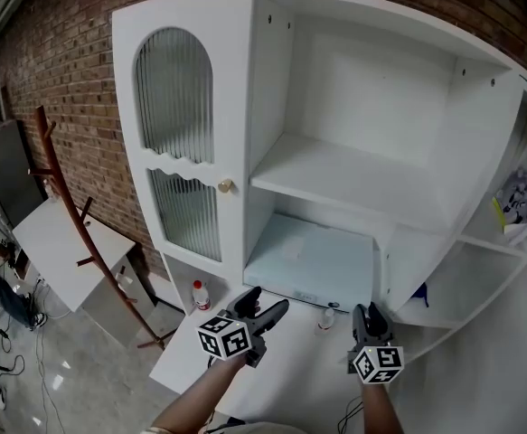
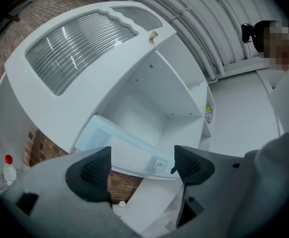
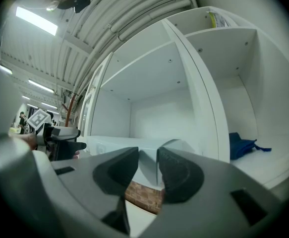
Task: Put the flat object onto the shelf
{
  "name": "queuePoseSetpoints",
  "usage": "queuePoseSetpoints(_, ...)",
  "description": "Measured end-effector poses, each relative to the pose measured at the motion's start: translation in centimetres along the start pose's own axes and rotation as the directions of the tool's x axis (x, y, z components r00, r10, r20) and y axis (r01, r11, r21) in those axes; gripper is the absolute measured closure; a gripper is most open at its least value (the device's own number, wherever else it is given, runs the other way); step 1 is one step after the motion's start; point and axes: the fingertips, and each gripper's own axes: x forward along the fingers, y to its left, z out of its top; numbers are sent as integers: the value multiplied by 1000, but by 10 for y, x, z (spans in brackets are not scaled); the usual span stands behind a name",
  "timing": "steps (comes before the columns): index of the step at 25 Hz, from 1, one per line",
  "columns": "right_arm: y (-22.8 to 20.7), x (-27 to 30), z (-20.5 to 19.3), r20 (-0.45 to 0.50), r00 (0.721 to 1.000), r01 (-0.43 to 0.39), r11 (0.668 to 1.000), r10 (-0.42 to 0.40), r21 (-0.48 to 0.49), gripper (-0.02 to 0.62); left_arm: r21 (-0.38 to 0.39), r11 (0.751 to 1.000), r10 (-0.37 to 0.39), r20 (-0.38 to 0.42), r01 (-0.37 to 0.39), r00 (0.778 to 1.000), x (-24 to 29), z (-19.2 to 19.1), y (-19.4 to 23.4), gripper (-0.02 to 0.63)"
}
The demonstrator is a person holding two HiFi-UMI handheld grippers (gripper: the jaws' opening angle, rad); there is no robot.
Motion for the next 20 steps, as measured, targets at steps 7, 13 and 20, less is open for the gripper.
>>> queuePoseSetpoints(7,-1,2,0,-15,1000,11,1000,-11,-2,474,-32,999,-10,-6,10,1000,3,5,9,225)
queuePoseSetpoints(13,-2,-12,8,-15,999,43,999,-43,16,477,5,1000,-27,-19,27,999,-9,6,5,225)
queuePoseSetpoints(20,9,-37,12,-14,996,84,996,-84,8,497,83,996,-25,-13,26,1000,-31,10,5,226)
